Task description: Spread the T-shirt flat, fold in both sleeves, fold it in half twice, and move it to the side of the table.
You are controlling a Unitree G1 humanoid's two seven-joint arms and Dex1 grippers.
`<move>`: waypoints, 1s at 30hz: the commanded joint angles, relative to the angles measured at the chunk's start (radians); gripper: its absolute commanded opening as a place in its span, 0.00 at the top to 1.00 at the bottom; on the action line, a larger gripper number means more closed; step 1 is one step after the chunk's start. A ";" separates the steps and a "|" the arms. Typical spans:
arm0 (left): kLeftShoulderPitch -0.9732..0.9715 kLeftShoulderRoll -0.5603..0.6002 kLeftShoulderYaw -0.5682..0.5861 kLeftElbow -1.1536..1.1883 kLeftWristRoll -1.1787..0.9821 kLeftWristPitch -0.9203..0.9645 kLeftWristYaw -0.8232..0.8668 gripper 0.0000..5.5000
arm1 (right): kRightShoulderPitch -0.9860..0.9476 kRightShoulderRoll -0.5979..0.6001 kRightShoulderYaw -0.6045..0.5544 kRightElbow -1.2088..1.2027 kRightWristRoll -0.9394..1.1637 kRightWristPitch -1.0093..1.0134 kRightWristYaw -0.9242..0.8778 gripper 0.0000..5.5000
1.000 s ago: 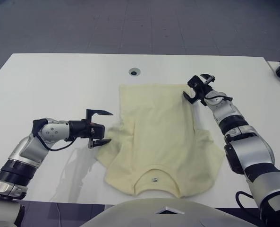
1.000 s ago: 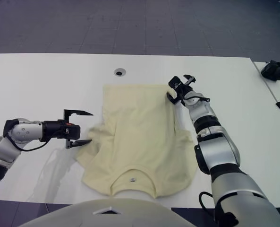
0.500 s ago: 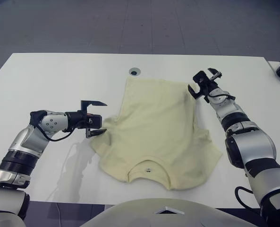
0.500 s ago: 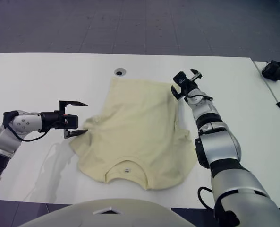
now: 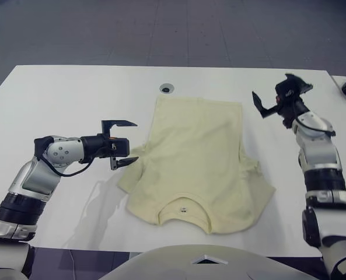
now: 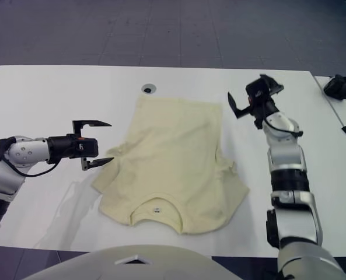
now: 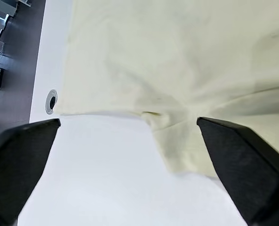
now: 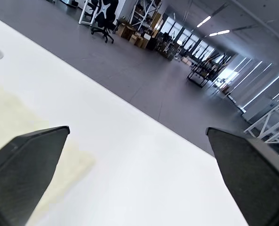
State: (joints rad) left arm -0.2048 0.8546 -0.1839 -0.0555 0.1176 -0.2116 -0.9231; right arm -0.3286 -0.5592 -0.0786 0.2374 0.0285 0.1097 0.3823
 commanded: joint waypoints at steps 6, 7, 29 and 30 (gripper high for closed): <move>-0.358 -0.296 -0.080 0.397 0.112 -0.044 0.227 0.02 | 0.603 -0.216 -0.090 -0.917 0.135 0.364 0.259 0.02; -0.389 -0.321 -0.091 0.474 0.123 -0.066 0.247 0.02 | 0.649 -0.225 -0.096 -0.932 0.108 0.359 0.266 0.02; -0.640 -0.487 -0.239 1.309 0.360 -0.258 0.598 0.02 | 0.726 -0.220 -0.024 -0.624 -0.236 0.344 0.113 0.02; -0.647 -0.488 -0.242 1.317 0.364 -0.248 0.606 0.02 | 0.715 -0.215 -0.020 -0.615 -0.237 0.350 0.108 0.02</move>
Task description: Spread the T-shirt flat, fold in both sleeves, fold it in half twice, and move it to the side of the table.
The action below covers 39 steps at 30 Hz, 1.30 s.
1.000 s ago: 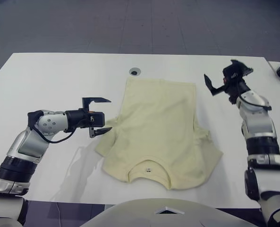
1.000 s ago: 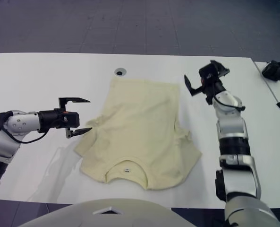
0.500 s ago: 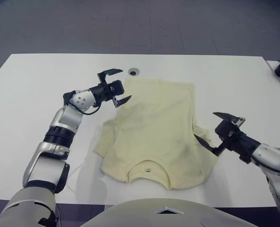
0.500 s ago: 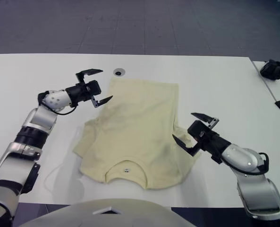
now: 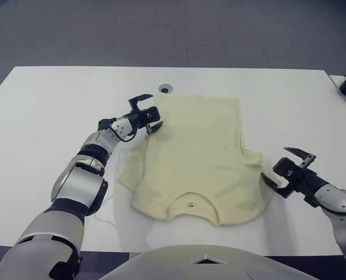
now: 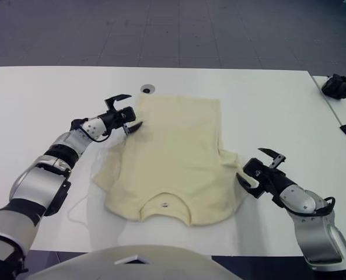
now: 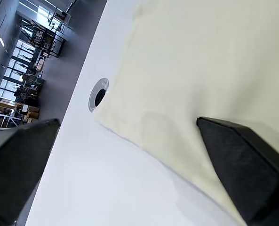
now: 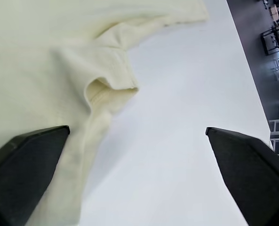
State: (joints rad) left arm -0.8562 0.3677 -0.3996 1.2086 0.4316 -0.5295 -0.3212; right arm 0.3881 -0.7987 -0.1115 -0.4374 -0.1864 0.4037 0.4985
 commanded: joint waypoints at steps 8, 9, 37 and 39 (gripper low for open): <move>-0.053 -0.034 -0.039 0.078 0.054 0.072 0.016 0.02 | -0.118 0.088 0.048 0.039 0.007 0.067 -0.022 0.02; -0.057 -0.033 -0.041 0.078 0.058 0.066 0.016 0.02 | -0.143 0.096 0.045 0.039 0.012 0.069 -0.026 0.02; 1.460 0.253 0.570 -1.955 -0.846 0.806 -0.049 0.02 | 0.184 0.450 -0.393 -0.308 0.460 0.413 -0.032 0.02; 1.467 0.255 0.573 -1.951 -0.821 0.841 -0.048 0.02 | 0.194 0.449 -0.394 -0.285 0.455 0.396 -0.036 0.06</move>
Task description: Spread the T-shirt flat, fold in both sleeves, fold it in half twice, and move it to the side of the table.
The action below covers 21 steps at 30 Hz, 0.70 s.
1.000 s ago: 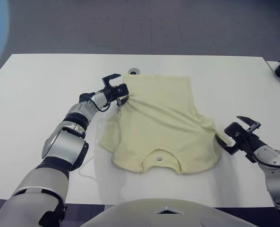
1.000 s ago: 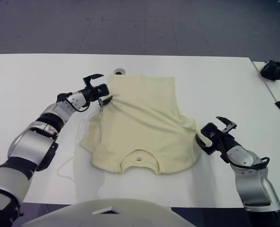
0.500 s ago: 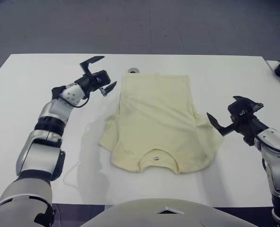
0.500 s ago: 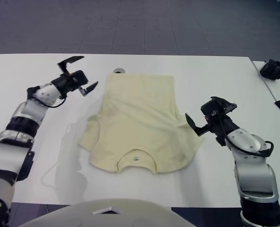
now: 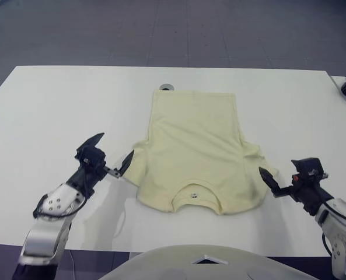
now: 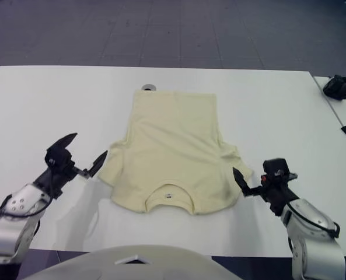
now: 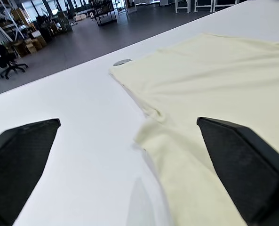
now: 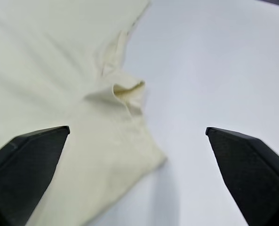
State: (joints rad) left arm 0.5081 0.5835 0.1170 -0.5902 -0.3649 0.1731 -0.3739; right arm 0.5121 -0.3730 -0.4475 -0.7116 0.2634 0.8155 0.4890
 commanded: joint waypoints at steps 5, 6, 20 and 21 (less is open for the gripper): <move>0.089 0.010 0.060 -0.093 0.001 0.195 0.009 0.02 | 0.035 0.041 -0.015 0.023 0.020 -0.010 -0.062 0.20; 0.080 0.001 0.058 -0.072 0.003 0.198 0.011 0.05 | 0.021 0.046 -0.005 0.034 0.024 -0.008 -0.069 0.22; 0.043 -0.069 -0.004 0.034 0.018 0.240 -0.023 0.49 | -0.118 0.090 0.086 0.233 0.035 -0.019 -0.165 0.65; 0.032 -0.069 -0.005 0.040 0.013 0.247 -0.030 0.52 | -0.115 0.095 0.085 0.237 0.037 -0.023 -0.168 0.68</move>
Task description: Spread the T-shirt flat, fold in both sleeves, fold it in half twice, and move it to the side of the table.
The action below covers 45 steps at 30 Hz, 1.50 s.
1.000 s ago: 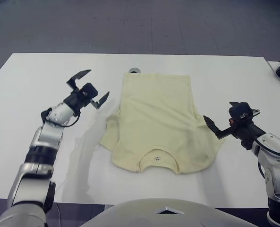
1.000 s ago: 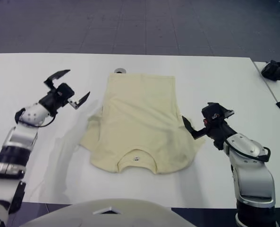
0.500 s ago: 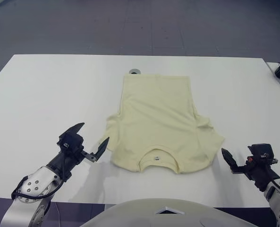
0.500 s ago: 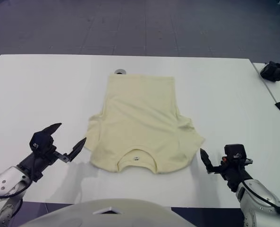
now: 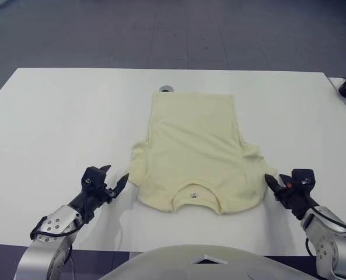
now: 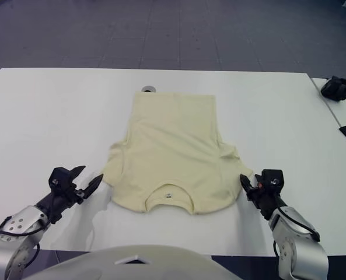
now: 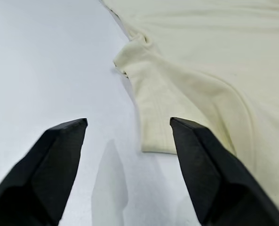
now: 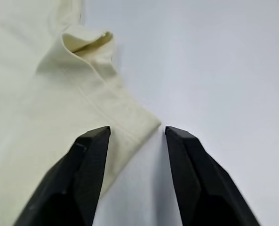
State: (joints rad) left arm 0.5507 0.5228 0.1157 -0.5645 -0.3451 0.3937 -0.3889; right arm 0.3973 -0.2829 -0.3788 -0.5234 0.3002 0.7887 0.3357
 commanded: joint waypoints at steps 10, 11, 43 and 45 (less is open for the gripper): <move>-0.040 -0.024 0.000 0.046 -0.070 0.152 -0.038 0.82 | -0.007 0.015 0.033 0.047 0.033 0.009 -0.040 0.96; -0.039 -0.025 -0.001 0.044 -0.077 0.167 -0.041 0.85 | -0.008 0.013 0.032 0.048 0.035 0.009 -0.041 0.99; -0.164 0.013 0.117 0.010 -0.210 0.290 -0.105 0.99 | -0.058 -0.024 0.010 -0.046 0.106 0.002 -0.050 1.00; -0.200 0.039 0.168 -0.016 -0.256 0.320 -0.116 0.99 | -0.058 -0.025 -0.022 -0.090 0.131 0.007 -0.053 1.00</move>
State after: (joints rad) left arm 0.3910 0.5230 0.2286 -0.5411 -0.5587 0.6795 -0.4935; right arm 0.3454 -0.2947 -0.3639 -0.5617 0.4076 0.7864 0.2900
